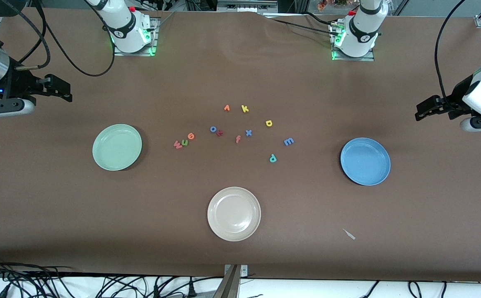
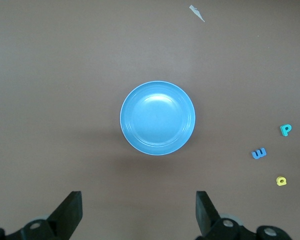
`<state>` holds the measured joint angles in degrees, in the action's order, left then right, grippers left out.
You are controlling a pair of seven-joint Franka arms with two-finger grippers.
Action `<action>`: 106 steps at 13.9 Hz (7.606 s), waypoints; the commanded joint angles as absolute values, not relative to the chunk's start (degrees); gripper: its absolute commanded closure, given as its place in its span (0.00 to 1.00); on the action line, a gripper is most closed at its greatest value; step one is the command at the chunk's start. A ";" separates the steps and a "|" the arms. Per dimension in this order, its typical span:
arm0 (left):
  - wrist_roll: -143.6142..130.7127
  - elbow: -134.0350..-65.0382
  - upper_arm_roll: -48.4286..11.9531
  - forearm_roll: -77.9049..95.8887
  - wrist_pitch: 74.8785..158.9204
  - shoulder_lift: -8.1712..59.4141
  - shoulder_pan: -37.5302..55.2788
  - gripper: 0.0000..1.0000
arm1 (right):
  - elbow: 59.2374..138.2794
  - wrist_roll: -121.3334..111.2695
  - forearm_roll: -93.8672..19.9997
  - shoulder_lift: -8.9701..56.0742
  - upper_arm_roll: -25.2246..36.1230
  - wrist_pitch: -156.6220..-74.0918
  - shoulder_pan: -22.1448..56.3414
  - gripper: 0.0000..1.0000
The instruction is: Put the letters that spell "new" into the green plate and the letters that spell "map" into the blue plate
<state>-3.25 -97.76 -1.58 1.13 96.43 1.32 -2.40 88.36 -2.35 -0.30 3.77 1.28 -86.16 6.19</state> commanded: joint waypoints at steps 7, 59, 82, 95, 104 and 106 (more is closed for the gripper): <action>-2.29 -98.26 -1.85 1.14 96.94 0.97 -2.64 0.00 | 89.82 -2.55 0.09 2.20 1.14 -86.22 6.15 0.00; -18.61 -96.50 -2.55 2.89 99.83 14.14 16.24 0.00 | 110.03 13.95 -0.88 2.20 -9.92 -111.61 6.24 0.00; -66.27 -118.21 -12.39 -10.37 147.30 29.53 31.73 0.13 | 121.72 58.53 2.37 23.90 -15.47 -151.78 10.81 0.00; -66.01 -118.04 -12.31 -12.92 146.95 30.94 31.20 0.67 | 123.84 62.75 3.87 29.71 -1.67 -160.40 26.01 0.01; -61.28 -114.27 -12.74 -12.40 138.11 29.97 27.08 0.94 | 123.58 62.14 4.13 29.71 -0.71 -160.31 25.93 0.08; -54.09 -109.62 -13.18 -10.21 128.55 29.88 24.71 0.94 | 123.57 62.05 4.48 29.71 -0.62 -160.31 25.93 0.12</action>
